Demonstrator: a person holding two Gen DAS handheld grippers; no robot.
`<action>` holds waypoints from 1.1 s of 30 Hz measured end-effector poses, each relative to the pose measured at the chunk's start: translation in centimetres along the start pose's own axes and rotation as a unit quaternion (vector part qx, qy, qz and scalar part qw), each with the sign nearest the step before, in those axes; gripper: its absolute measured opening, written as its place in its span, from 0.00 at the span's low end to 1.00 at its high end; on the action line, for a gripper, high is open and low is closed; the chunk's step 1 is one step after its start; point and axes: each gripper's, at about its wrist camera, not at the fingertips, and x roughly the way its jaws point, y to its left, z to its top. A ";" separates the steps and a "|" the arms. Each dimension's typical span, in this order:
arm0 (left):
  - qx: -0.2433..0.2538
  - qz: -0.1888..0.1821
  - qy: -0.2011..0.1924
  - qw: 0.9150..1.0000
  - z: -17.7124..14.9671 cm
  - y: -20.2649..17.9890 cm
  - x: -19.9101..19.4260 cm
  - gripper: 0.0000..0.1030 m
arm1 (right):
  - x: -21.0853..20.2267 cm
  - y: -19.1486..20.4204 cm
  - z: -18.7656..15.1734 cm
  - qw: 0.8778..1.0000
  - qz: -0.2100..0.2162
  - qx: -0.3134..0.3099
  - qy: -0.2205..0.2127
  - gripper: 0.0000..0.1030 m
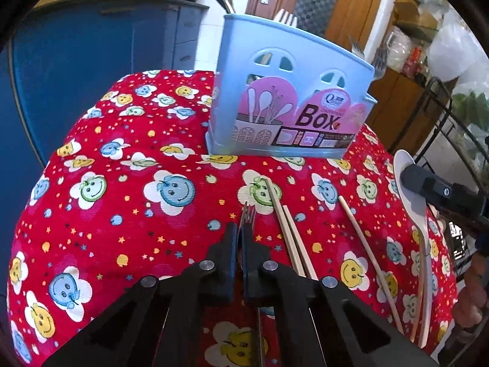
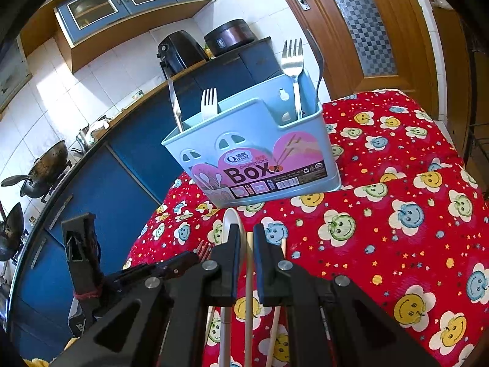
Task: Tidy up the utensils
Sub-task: 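Lift the fork in the left tool toward the holder while the right tool lifts the spoon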
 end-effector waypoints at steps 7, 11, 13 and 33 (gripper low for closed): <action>-0.011 -0.024 0.037 0.999 -0.2 -0.1 0.9 0.04 | -0.4 -0.2 0.1 1.000 0.000 0.003 -0.003 0.10; -0.021 -0.025 0.033 0.999 -0.2 0.1 0.9 0.03 | -0.8 -0.3 0.2 1.000 -0.002 0.002 -0.005 0.10; -0.022 -0.027 0.021 0.999 0.0 0.1 0.3 0.02 | -0.9 -0.4 0.3 1.000 -0.002 0.001 -0.008 0.10; -0.032 -0.059 -0.080 0.995 3.1 -0.8 -4.9 0.02 | -0.1 -1.8 0.7 0.998 -0.054 -0.018 -0.012 0.10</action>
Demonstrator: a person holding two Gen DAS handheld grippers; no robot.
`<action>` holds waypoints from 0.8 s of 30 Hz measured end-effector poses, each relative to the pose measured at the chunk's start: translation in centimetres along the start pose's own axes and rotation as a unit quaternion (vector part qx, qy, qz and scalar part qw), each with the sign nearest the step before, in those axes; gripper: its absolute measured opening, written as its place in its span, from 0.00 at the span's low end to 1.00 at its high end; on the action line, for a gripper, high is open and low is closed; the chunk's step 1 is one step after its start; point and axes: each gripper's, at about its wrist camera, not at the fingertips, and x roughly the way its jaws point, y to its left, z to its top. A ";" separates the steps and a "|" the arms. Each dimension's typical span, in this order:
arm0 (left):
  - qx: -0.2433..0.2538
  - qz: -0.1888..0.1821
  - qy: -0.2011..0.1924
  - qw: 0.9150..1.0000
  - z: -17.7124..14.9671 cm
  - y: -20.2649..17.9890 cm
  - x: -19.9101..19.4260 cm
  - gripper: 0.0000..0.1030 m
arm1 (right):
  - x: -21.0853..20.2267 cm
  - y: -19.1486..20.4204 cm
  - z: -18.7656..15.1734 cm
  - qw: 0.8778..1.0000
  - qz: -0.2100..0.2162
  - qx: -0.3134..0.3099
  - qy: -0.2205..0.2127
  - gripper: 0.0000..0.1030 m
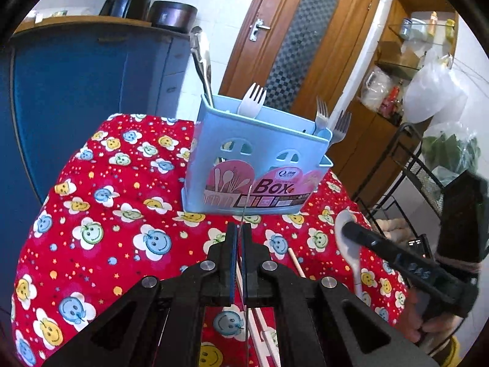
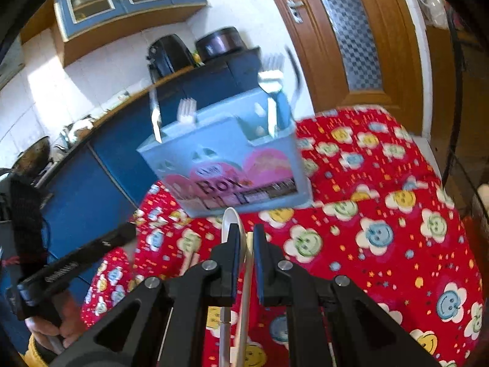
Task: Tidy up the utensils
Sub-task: 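Lift the fork in the left tool toward the holder while the right tool lifts the spoon, then carry the fork above the holder with the left tool while the right tool brings the spoon there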
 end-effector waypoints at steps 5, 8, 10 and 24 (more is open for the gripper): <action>-0.010 0.000 0.000 1.000 -0.3 0.5 0.2 0.02 | 1.4 -2.0 -0.9 0.999 -0.018 0.019 0.024 0.10; -0.014 -0.002 -0.002 1.000 -0.4 0.6 0.3 0.02 | 2.1 -3.0 -1.2 0.999 -0.024 0.027 0.035 0.10; -0.014 0.000 -0.003 1.000 -0.5 0.7 0.3 0.02 | 2.5 -3.2 -1.4 0.998 -0.027 0.029 0.041 0.10; -0.015 -0.001 -0.001 1.000 -0.8 0.5 0.5 0.02 | 1.5 -4.5 -1.2 0.997 -0.015 0.054 0.052 0.24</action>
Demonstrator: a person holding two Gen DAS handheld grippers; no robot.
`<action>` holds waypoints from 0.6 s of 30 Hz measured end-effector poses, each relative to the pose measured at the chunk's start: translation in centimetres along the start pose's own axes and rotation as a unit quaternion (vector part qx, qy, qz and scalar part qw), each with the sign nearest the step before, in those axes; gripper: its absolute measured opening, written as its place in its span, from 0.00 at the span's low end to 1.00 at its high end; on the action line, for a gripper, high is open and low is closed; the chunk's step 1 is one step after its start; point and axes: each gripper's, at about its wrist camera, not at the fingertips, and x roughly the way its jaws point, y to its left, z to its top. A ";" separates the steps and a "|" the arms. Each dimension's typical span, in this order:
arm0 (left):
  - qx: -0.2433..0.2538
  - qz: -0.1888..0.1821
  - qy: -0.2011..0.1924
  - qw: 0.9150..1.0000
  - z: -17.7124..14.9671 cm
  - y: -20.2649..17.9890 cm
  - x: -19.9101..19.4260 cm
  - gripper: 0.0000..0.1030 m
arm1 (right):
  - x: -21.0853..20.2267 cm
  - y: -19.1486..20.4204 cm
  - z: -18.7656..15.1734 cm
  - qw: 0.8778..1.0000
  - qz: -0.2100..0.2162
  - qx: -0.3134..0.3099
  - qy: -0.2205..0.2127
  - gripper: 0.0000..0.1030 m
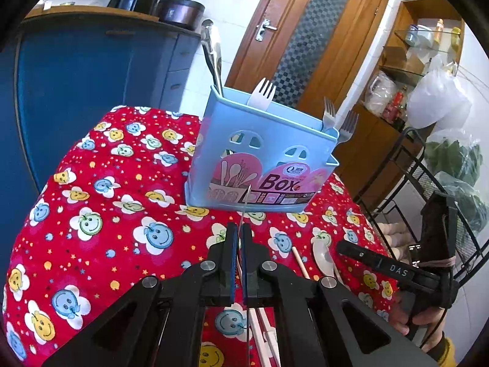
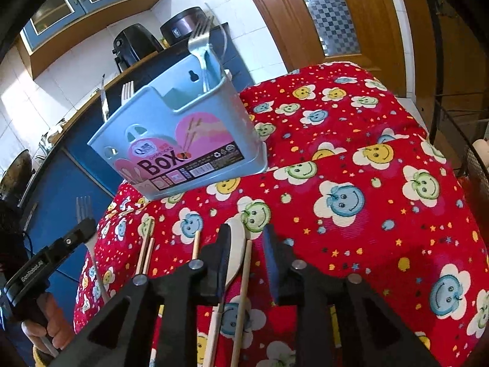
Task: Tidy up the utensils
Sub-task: 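Carry the fork above the holder with the left tool while the right tool brings the spoon there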
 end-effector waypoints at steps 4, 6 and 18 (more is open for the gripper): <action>0.002 -0.002 0.000 1.000 -0.1 -0.2 0.0 0.02 | -0.3 1.0 -0.7 0.999 0.027 -0.005 0.025 0.24; 0.003 -0.004 -0.001 1.000 -0.1 -0.2 -0.1 0.02 | -0.3 1.6 -1.2 0.999 0.032 -0.012 0.041 0.24; 0.005 -0.009 -0.011 1.000 0.0 -0.3 -0.9 0.02 | 1.5 2.5 -2.2 0.995 -0.014 -0.037 0.093 0.22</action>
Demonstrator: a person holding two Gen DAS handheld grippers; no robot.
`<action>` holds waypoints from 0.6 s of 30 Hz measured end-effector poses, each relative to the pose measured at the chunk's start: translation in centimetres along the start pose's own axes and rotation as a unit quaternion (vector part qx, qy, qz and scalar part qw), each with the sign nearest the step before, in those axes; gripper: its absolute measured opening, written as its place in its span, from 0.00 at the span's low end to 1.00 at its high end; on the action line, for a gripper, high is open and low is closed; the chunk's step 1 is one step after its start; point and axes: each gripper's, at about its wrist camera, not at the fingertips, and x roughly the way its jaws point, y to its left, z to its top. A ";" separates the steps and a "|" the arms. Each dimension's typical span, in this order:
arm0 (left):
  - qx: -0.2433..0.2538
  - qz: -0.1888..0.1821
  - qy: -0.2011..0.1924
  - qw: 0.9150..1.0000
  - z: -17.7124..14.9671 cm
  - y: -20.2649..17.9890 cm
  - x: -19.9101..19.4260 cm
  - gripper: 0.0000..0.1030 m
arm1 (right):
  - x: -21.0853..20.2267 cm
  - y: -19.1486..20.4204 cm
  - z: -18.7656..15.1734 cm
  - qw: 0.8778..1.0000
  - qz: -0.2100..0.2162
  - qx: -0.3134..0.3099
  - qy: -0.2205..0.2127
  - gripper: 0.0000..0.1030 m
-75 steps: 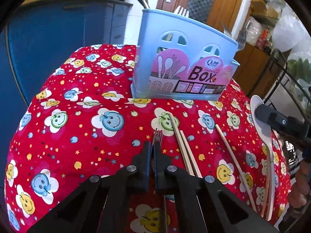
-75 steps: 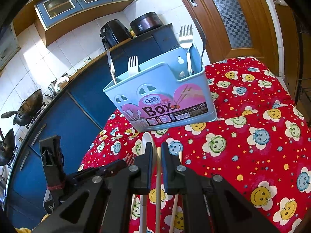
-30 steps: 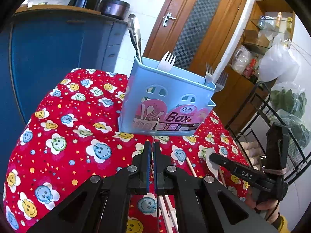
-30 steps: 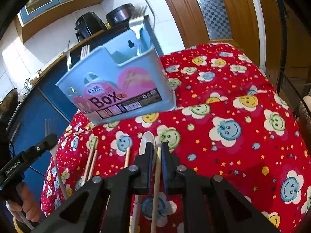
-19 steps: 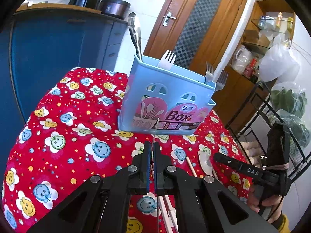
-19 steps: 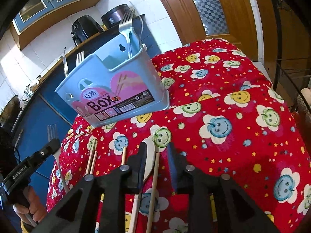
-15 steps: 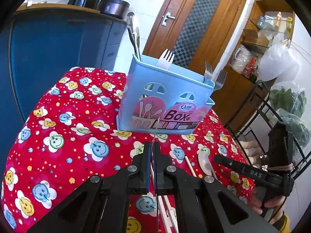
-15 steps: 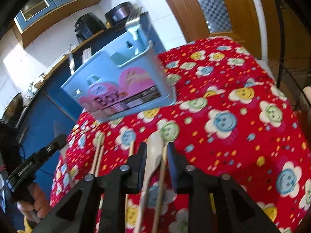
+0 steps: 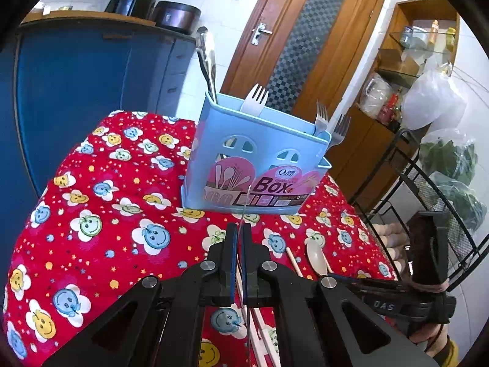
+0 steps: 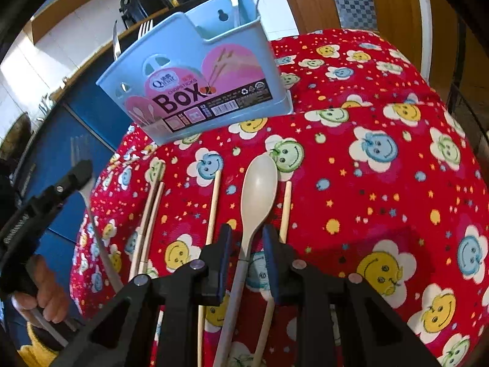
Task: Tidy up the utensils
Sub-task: 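Carry the fork above the holder with the left tool while the right tool brings the spoon there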
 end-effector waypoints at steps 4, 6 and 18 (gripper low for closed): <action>0.003 -0.002 -0.010 1.000 0.2 -0.2 -0.5 0.02 | 0.5 0.7 0.4 0.999 -0.033 -0.022 0.006 0.14; 0.005 -0.003 -0.019 1.000 0.3 -0.3 -1.0 0.02 | 0.3 0.9 0.4 0.999 -0.039 -0.028 0.003 0.13; 0.003 -0.005 -0.060 0.998 2.2 -0.1 -3.1 0.01 | -6.0 2.3 1.7 0.989 0.020 -0.030 -0.142 0.10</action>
